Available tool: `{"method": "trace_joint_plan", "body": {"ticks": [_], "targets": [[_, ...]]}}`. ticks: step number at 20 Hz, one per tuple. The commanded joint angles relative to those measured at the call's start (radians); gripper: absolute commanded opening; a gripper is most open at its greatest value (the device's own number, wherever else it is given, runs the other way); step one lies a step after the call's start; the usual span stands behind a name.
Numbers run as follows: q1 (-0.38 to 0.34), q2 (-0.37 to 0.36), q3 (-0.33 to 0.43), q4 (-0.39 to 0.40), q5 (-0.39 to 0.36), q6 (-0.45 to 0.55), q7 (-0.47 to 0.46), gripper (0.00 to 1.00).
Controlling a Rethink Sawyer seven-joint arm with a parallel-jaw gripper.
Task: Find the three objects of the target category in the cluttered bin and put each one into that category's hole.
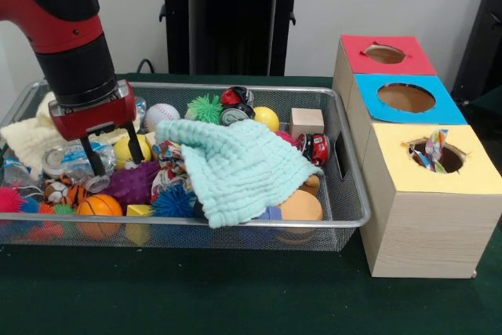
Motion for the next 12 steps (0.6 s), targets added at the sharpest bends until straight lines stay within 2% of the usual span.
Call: {"method": "trace_joint_plan", "body": {"ticks": [1, 4, 9, 12], "targets": [[-0.008, 0.013, -0.019, -0.073, -0.066, -0.072, -0.116, 1.0], [-0.005, -0.003, -0.024, -0.064, -0.075, -0.088, -0.104, 1.0], [-0.008, -0.092, -0.035, -0.018, -0.074, -0.085, -0.084, 1.0], [-0.022, -0.093, -0.031, -0.024, -0.066, -0.071, -0.111, 1.0]]}}
